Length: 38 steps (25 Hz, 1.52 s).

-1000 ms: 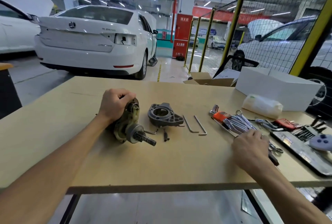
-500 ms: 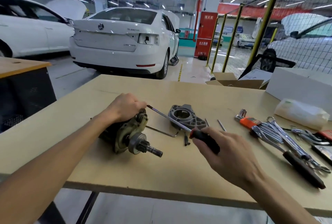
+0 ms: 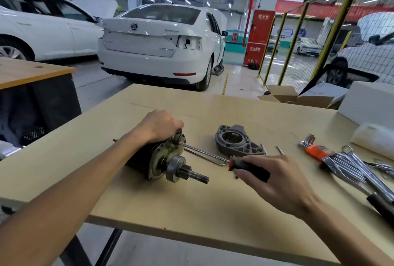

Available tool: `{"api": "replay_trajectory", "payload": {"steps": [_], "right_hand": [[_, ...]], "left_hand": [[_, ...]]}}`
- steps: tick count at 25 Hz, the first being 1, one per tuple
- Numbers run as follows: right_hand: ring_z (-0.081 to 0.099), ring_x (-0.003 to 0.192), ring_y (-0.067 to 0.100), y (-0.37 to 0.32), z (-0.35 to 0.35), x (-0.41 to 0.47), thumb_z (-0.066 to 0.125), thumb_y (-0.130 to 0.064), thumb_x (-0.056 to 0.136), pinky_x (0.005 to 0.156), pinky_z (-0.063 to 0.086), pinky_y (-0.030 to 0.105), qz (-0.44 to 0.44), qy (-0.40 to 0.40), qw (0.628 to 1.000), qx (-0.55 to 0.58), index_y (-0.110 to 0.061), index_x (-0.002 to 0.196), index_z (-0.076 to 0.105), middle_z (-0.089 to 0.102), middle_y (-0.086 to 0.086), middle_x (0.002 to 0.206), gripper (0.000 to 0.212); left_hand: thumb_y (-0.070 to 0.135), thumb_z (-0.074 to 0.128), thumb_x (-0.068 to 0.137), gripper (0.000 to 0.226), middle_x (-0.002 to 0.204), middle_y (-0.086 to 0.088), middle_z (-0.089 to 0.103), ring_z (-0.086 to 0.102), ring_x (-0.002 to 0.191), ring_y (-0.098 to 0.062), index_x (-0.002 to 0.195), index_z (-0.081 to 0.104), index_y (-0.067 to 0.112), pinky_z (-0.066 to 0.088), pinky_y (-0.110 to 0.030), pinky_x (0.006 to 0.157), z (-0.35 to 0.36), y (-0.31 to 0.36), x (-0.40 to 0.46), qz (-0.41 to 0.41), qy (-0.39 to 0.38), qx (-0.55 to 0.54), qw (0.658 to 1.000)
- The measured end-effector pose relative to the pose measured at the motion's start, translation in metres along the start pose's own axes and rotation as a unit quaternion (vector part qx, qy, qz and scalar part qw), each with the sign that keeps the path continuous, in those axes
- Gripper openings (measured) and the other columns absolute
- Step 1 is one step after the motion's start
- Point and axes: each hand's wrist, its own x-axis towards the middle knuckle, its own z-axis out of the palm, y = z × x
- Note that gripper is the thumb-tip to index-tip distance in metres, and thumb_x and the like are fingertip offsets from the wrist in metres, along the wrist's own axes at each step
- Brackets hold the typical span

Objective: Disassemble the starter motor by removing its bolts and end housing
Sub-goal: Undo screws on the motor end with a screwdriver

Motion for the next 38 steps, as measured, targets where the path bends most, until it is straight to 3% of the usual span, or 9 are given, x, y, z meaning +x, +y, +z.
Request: {"api": "replay_trajectory", "payload": {"steps": [4, 12, 17, 21, 26, 30, 34, 36, 38], "right_hand": [[0.058, 0.062, 0.003, 0.007, 0.002, -0.003, 0.063, -0.043, 0.086, 0.057, 0.043, 0.021, -0.002, 0.018, 1.0, 0.007, -0.027, 0.091, 0.076, 0.07, -0.016, 0.075, 0.022], [0.061, 0.064, 0.006, 0.009, 0.004, -0.003, 0.059, -0.044, 0.089, 0.059, 0.048, 0.028, -0.018, 0.007, 1.0, 0.011, -0.026, 0.093, 0.075, 0.071, -0.014, 0.079, 0.024], [0.062, 0.064, 0.009, 0.011, 0.004, -0.003, 0.058, -0.043, 0.09, 0.057, 0.048, 0.029, -0.043, 0.023, 0.999, -0.006, -0.025, 0.091, 0.075, 0.071, -0.013, 0.079, 0.025], [0.06, 0.062, 0.008, 0.012, 0.006, -0.004, 0.056, -0.046, 0.09, 0.056, 0.048, 0.031, -0.042, 0.027, 0.999, 0.007, -0.025, 0.09, 0.075, 0.07, -0.013, 0.077, 0.028], [0.062, 0.064, 0.009, 0.009, 0.007, -0.002, 0.059, -0.042, 0.09, 0.056, 0.049, 0.033, -0.033, 0.014, 0.999, 0.006, -0.024, 0.091, 0.075, 0.071, -0.012, 0.079, 0.024], [0.055, 0.055, 0.006, 0.005, 0.003, 0.002, 0.067, -0.042, 0.083, 0.049, 0.04, 0.02, 0.019, 0.049, 0.997, 0.055, -0.025, 0.084, 0.077, 0.068, -0.012, 0.066, 0.019], [0.055, 0.047, 0.019, 0.001, -0.008, 0.017, 0.072, -0.044, 0.073, 0.041, 0.038, 0.023, 0.299, 0.042, 0.861, 0.41, -0.013, 0.077, 0.076, 0.071, 0.009, 0.072, 0.031], [0.052, 0.047, 0.02, -0.001, -0.016, 0.026, 0.072, -0.046, 0.066, 0.036, 0.038, 0.022, 0.436, -0.077, 0.77, 0.46, -0.007, 0.087, 0.074, 0.07, 0.015, 0.082, 0.045], [0.043, 0.04, 0.012, -0.006, -0.023, 0.03, 0.067, -0.051, 0.075, 0.031, 0.031, 0.017, 0.464, -0.219, 0.745, 0.426, -0.003, 0.093, 0.072, 0.068, 0.014, 0.077, 0.051]], "left_hand": [[0.028, 0.053, 0.096, 0.05, 0.059, -0.001, 0.053, 0.051, 0.071, -0.029, 0.048, 0.045, 0.015, 0.033, -0.036, 0.063, 0.0, -0.002, -0.001, -0.025, -0.006, -0.013, 1.0], [0.028, 0.053, 0.097, 0.052, 0.058, -0.003, 0.054, 0.051, 0.066, -0.026, 0.048, 0.044, 0.013, 0.038, -0.036, 0.067, -0.002, 0.001, -0.004, -0.03, -0.016, -0.01, 0.999], [0.034, 0.051, 0.099, 0.047, 0.062, 0.0, 0.049, 0.05, 0.072, -0.026, 0.055, 0.046, 0.018, 0.037, -0.034, 0.067, -0.002, 0.006, -0.001, -0.083, -0.035, 0.017, 0.996], [0.021, 0.048, 0.101, 0.057, 0.058, -0.002, 0.046, 0.053, 0.073, -0.032, 0.047, 0.033, 0.023, 0.037, -0.038, 0.065, -0.004, 0.005, -0.003, -0.009, -0.038, 0.047, 0.998], [0.042, 0.05, 0.098, 0.044, 0.072, -0.001, 0.057, 0.042, 0.056, -0.01, 0.06, 0.048, 0.02, 0.036, -0.021, 0.056, 0.003, 0.002, 0.007, -0.13, -0.041, 0.03, 0.99], [0.037, 0.051, 0.099, 0.048, 0.062, 0.0, 0.049, 0.046, 0.059, -0.017, 0.055, 0.043, 0.02, 0.035, -0.025, 0.056, 0.003, 0.001, 0.006, -0.088, -0.035, 0.048, 0.994], [0.037, 0.057, 0.094, 0.057, 0.048, 0.001, 0.046, 0.045, 0.054, -0.019, 0.046, 0.036, 0.016, 0.03, -0.031, 0.054, 0.004, -0.004, 0.001, -0.049, -0.015, 0.007, 0.999], [0.04, 0.06, 0.091, 0.054, 0.049, 0.001, 0.046, 0.044, 0.052, -0.018, 0.047, 0.039, 0.016, 0.03, -0.03, 0.054, 0.005, -0.007, 0.002, -0.048, -0.026, -0.01, 0.998], [0.038, 0.061, 0.09, 0.051, 0.051, 0.001, 0.049, 0.046, 0.054, -0.019, 0.048, 0.044, 0.015, 0.031, -0.029, 0.055, 0.005, -0.009, 0.004, -0.045, -0.045, -0.016, 0.998]]}}
